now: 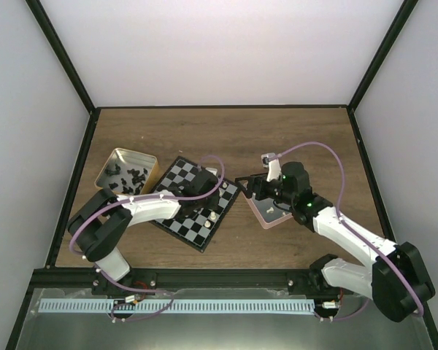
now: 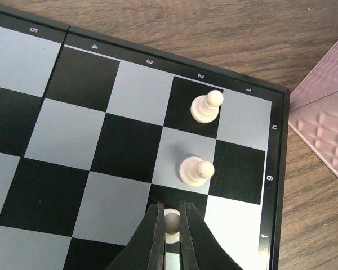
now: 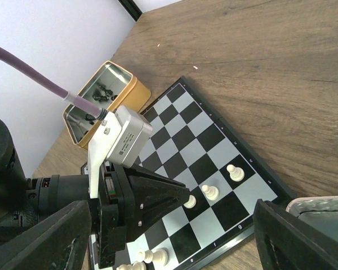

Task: Set up the chess pieces on the board
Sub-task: Place the chess piece on the chessboard.

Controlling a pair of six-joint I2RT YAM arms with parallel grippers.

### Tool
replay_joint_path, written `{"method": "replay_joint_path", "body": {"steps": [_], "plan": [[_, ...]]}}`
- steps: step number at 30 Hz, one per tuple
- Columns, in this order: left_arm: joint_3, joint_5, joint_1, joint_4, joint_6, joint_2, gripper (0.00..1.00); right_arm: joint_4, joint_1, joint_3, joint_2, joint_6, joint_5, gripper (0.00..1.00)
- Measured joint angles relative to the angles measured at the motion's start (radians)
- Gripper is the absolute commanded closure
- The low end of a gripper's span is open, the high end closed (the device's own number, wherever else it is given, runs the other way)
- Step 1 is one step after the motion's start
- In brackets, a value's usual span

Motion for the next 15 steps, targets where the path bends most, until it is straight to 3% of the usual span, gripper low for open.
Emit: {"method": "replay_joint_path", "body": {"steps": [15], "plan": [[-0.006,0.025,0.0,0.009,0.008,0.001,0.8,0.0,0.0,0.0,0.006,0.001,0.0,0.2]]}}
